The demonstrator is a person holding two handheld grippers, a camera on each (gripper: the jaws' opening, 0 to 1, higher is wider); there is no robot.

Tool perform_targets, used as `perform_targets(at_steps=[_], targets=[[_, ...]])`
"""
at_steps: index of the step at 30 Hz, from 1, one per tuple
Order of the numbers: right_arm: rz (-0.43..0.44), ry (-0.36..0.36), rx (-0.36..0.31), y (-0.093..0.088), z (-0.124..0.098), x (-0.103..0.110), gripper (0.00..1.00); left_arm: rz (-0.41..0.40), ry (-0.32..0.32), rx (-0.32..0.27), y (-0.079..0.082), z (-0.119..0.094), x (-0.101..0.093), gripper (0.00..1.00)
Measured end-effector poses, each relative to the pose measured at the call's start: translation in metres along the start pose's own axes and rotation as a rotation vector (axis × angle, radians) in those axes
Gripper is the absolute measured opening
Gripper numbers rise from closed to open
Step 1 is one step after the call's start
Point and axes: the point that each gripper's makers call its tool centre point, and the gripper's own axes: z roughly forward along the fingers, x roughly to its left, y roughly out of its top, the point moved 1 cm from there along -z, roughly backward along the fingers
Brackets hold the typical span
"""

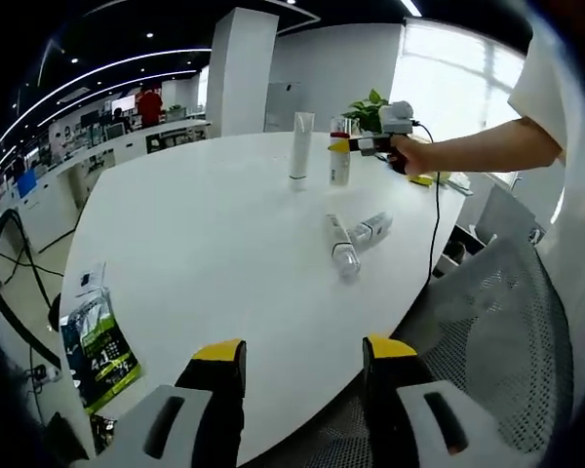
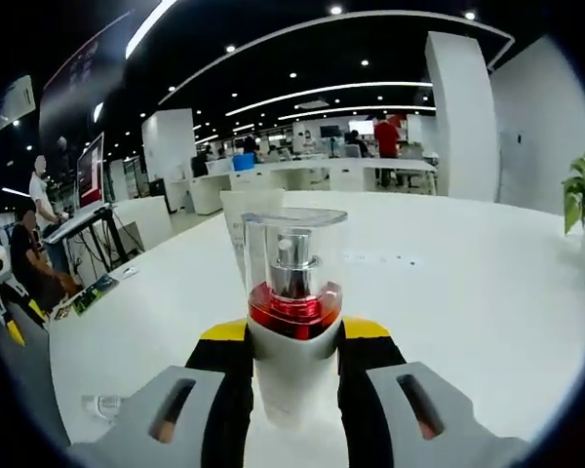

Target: Arrange the skincare products in the storage area until every visible bottle or jar stands upright without overlapping.

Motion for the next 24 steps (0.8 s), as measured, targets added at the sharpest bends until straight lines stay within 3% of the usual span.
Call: perform_targets(at_steps=[24], targets=[[-0.031,-0.026,0.006,-0.006,0.027,-0.048,0.3,0.004,0.028,0.021,-0.005,0.002,0.006,0.5]])
